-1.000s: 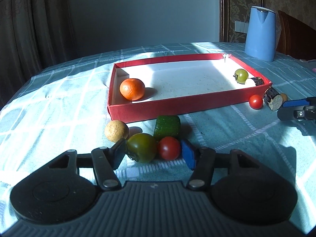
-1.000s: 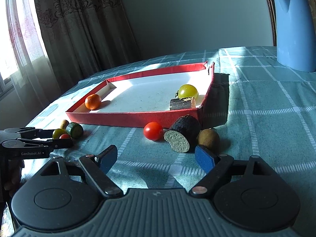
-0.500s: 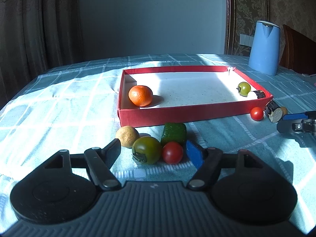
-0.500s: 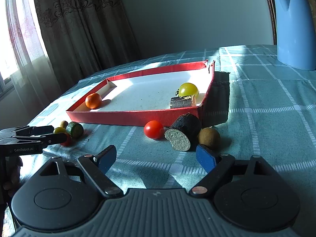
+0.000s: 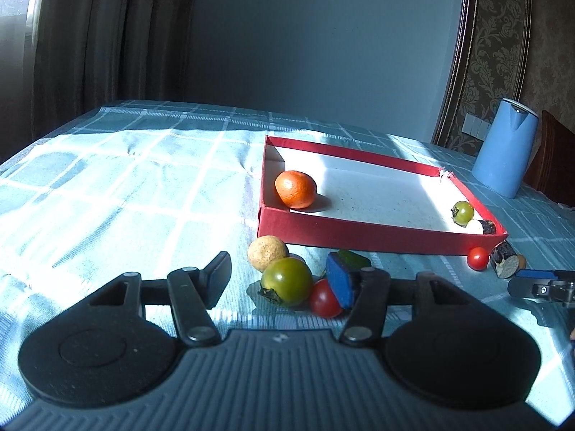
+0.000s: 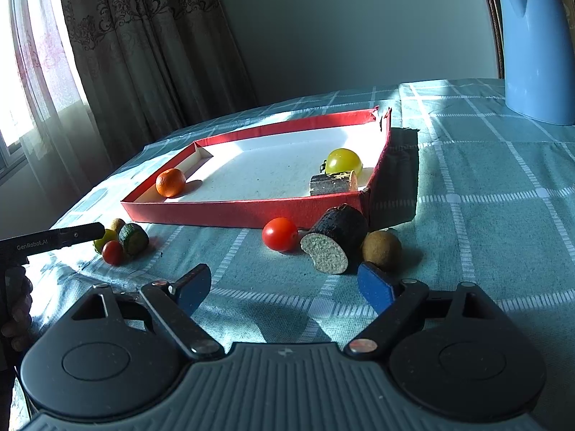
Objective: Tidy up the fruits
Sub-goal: 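Move the left gripper to the dark green tomato and close on it, then lift the dark green tomato into the tray beside the orange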
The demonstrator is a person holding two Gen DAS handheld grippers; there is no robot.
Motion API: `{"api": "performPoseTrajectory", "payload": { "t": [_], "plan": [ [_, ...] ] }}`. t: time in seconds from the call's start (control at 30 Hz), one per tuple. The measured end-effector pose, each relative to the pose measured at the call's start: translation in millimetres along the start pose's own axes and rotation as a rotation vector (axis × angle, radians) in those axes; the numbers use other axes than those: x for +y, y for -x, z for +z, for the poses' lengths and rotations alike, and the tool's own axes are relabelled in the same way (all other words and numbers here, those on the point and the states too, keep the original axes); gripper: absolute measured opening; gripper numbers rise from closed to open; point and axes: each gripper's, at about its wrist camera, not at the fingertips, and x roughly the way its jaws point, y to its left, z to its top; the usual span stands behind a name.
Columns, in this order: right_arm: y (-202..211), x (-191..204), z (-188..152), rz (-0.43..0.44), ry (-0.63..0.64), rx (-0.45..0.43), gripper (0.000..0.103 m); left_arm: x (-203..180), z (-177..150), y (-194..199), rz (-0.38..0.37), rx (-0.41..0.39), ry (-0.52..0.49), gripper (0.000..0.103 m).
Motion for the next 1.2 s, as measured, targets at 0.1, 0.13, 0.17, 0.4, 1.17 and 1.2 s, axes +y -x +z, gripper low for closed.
{"api": "performPoseTrajectory", "payload": {
  "t": [0.1,0.13,0.17,0.4,1.17,1.2],
  "plan": [
    [0,0,0,0.002,-0.002,-0.001,0.089,-1,1,-6,0.017,0.030,-0.003,0.055],
    [0,0,0,0.002,-0.003,-0.001,0.089,-1,1,-7,0.020,0.033,-0.001,0.056],
    [0,0,0,0.004,-0.005,-0.001,0.089,-1,1,-7,0.023,0.034,0.002,0.056],
    [0,-1,0,0.004,-0.005,-0.001,0.089,-5,-3,-7,0.000,0.030,0.022,0.031],
    [0,-2,0,0.012,-0.014,-0.001,0.089,-48,35,-11,0.043,-0.151,-0.086,0.027],
    [0,-3,0,0.014,-0.017,-0.001,0.089,-49,38,-18,0.043,-0.141,-0.087,0.027]
  ]
}}
